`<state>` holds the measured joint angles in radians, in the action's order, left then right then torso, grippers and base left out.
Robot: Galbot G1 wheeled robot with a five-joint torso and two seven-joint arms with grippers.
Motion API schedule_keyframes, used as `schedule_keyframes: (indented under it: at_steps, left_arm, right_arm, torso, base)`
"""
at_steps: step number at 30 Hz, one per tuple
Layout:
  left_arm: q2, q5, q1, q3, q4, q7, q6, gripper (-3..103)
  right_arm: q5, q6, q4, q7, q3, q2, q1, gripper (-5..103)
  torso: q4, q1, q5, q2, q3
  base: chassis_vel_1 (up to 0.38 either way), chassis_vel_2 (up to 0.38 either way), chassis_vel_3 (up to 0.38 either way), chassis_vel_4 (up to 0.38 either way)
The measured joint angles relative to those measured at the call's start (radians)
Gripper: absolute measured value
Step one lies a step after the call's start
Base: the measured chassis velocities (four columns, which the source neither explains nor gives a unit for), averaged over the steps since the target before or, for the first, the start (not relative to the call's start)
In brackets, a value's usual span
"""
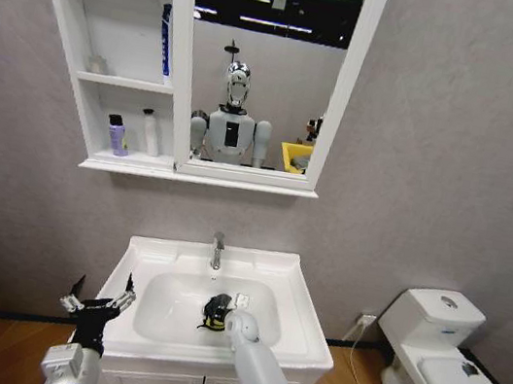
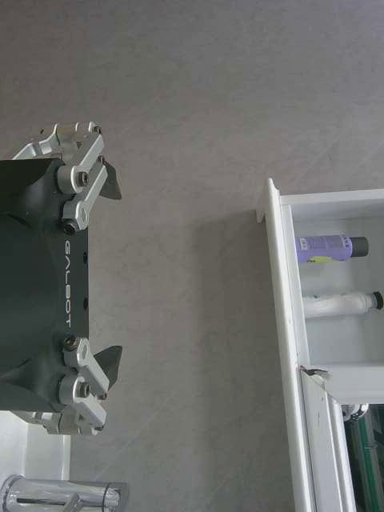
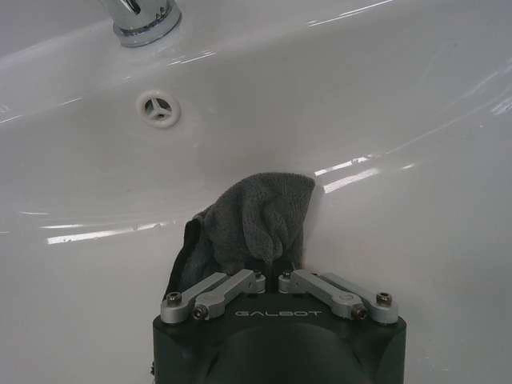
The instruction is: Move facial cleanser and shampoo from washbasin to cabinet, then wipe washbasin with towel.
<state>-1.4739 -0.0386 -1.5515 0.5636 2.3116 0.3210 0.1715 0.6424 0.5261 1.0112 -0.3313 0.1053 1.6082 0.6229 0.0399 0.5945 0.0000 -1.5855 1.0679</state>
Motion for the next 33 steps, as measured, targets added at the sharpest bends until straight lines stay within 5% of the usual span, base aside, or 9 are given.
schedule_keyframes:
  at_steps: [21,33]
  left_arm:
    - [-0.011,0.019,-0.005,-0.016,-0.006,0.000,0.000,100]
    - [-0.019,0.031,0.000,-0.042,-0.008,0.000,-0.001,100]
  right_arm:
    - [-0.016,-0.070,-0.045,0.084,-0.108,0.000,0.003,2]
    - [-0.028,-0.030,0.039,0.029,-0.089,0.000,0.050,2]
  torso:
    - [0.0002,0.000,0.0000,0.000,0.000]
    - [-0.0002,0.000,0.0001,0.000,0.000]
  base:
    - [0.000,0.000,0.000,0.000]
    - [0.000,0.000,0.000,0.000]
